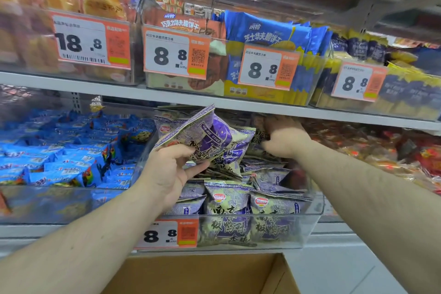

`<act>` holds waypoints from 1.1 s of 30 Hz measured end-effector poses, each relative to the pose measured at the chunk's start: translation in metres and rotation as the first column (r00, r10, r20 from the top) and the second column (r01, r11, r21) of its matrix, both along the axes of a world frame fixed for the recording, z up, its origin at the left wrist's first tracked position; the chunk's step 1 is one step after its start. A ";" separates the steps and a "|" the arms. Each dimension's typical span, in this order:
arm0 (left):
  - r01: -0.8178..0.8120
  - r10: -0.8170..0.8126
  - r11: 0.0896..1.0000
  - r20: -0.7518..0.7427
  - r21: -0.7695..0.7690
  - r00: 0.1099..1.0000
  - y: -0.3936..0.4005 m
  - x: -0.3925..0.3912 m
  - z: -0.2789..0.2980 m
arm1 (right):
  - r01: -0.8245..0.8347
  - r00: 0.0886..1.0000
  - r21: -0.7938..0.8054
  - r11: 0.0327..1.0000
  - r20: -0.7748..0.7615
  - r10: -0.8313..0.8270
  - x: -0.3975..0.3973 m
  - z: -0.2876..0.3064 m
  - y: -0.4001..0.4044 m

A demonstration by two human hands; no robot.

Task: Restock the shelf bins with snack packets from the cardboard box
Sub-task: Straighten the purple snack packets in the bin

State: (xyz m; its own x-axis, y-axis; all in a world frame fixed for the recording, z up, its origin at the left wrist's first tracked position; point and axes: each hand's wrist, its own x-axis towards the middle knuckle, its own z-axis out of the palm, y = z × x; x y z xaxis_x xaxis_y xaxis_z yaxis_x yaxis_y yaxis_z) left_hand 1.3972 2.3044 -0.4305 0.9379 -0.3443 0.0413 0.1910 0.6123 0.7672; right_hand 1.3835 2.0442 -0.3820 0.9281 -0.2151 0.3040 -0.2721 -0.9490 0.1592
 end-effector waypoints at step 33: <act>-0.114 -0.090 0.877 0.392 0.467 0.916 -0.058 -0.061 0.021 | -0.279 0.807 -0.092 0.956 0.516 0.286 -0.130 -0.014 0.086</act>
State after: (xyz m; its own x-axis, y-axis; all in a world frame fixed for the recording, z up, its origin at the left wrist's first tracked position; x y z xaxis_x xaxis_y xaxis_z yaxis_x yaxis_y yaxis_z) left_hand 1.3362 2.2462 -0.4098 0.8820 -0.4058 0.2396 -0.1907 0.1576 0.9689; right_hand 1.2538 2.1302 -0.3964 0.6515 0.0381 0.7577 -0.0373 -0.9959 0.0821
